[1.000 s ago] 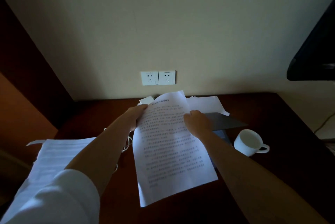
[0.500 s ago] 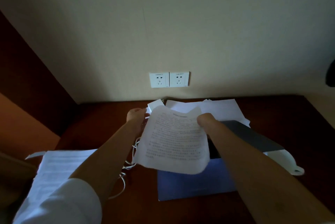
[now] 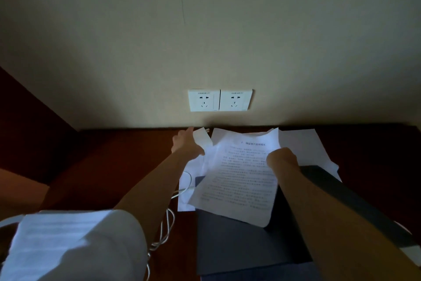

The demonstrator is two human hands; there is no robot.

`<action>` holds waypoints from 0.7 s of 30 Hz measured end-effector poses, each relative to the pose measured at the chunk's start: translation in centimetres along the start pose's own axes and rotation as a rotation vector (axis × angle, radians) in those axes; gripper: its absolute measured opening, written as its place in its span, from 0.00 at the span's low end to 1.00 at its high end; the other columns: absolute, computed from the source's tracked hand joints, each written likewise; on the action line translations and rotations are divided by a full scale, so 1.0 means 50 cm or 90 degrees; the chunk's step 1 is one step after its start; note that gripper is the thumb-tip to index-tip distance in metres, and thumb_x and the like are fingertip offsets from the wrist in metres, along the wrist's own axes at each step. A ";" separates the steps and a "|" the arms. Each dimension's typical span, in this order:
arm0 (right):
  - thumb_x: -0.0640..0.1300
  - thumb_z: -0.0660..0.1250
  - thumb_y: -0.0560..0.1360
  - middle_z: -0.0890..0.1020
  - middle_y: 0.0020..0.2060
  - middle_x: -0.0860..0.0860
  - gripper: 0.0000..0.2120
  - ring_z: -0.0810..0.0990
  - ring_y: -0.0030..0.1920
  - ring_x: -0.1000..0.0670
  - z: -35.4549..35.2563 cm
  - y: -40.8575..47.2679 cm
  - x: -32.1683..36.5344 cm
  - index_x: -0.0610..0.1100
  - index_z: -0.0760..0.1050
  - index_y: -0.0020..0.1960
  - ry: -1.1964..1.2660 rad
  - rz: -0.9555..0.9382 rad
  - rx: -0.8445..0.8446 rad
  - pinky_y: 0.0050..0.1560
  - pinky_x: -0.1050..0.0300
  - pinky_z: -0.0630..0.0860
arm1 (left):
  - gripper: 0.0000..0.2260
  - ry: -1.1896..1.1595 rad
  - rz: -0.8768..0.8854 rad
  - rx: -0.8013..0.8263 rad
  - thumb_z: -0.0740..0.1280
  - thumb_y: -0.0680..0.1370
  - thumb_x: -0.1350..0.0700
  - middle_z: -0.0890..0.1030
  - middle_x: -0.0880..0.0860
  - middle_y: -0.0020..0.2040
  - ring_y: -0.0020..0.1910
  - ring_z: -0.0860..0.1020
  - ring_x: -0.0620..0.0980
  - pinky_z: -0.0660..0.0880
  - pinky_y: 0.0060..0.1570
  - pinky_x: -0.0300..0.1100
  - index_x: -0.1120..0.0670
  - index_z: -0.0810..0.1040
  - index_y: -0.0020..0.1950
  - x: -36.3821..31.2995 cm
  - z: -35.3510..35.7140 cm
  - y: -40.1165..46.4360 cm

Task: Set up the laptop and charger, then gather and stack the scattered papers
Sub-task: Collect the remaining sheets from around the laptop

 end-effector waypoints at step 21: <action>0.39 0.59 0.78 0.70 0.34 0.47 0.03 0.69 0.31 0.51 0.082 0.009 0.044 0.39 0.68 0.47 0.002 -0.044 0.082 0.28 0.60 0.65 | 0.39 -0.126 0.014 -0.145 0.79 0.64 0.50 0.69 0.53 0.62 0.56 0.72 0.51 0.73 0.53 0.45 0.52 0.65 0.71 0.029 -0.070 -0.019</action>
Point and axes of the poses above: each hand's wrist, its own y-axis towards the middle knuckle, its own z-axis out of the palm, x = y × z, the point moved 7 cm from there along y, towards the middle knuckle
